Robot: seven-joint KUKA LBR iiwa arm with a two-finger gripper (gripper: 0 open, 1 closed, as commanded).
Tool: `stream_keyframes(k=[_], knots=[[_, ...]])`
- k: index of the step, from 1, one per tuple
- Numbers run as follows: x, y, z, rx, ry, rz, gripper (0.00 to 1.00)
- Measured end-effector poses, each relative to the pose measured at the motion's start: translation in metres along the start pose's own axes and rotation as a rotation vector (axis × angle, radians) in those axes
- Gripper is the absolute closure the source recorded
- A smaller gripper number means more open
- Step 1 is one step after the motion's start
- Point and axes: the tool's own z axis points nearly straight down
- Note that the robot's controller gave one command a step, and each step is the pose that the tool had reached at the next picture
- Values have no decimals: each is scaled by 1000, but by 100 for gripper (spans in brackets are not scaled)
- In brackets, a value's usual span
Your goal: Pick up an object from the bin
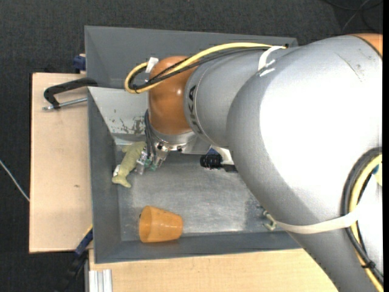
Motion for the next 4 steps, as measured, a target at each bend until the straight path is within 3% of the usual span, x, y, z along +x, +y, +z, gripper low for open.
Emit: stream_keyframes(k=[1,2,3,4], knots=[[14,9,-1,2,1,-17,100],[16,9,-18,0,-1,-57,100],[17,18,-177,-7,-5,-108,100],[32,-34,-36,8,10,-487,100]])
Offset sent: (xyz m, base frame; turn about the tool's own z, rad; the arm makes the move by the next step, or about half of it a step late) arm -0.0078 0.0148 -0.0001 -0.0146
